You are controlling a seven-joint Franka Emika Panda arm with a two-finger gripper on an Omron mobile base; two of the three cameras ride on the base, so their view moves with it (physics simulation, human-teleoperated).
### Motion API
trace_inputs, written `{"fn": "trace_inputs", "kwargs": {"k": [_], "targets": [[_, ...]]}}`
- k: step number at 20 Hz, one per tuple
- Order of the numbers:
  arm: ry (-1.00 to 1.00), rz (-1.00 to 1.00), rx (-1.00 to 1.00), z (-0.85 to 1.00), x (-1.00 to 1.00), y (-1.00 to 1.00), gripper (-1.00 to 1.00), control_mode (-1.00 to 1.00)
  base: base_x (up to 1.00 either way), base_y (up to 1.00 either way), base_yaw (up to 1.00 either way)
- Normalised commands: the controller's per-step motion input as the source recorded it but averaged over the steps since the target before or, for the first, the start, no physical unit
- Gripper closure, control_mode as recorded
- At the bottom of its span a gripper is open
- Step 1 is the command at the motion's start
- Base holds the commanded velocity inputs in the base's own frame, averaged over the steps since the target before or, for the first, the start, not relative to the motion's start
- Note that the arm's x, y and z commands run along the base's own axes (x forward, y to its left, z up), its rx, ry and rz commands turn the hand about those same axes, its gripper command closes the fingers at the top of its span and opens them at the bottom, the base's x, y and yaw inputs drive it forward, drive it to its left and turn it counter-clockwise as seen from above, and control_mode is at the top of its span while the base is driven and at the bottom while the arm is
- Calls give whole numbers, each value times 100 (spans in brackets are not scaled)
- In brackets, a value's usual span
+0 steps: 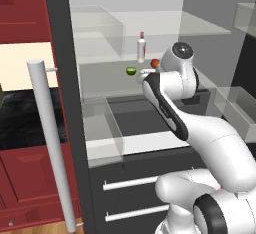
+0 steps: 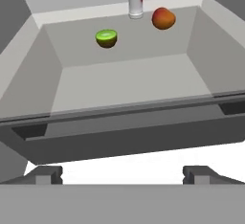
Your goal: Pick the kiwi and mango from the fridge and place them on the plate next to the blender to make a fruit smoothie.
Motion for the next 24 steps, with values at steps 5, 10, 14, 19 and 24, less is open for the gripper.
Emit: {"fn": "trace_inputs", "kwargs": {"k": [5,10,14,19,24], "targets": [[-2,0,0,-23,54,10,-100,-100,0,0,0],[0,0,0,0,53,0,-100,-100,0,0,0],[1,0,0,0,53,4,-100,-100,0,0,0],[3,0,0,0,58,9,-100,-100,0,0,0],[5,0,0,0,51,3,-100,-100,0,0,0]]}}
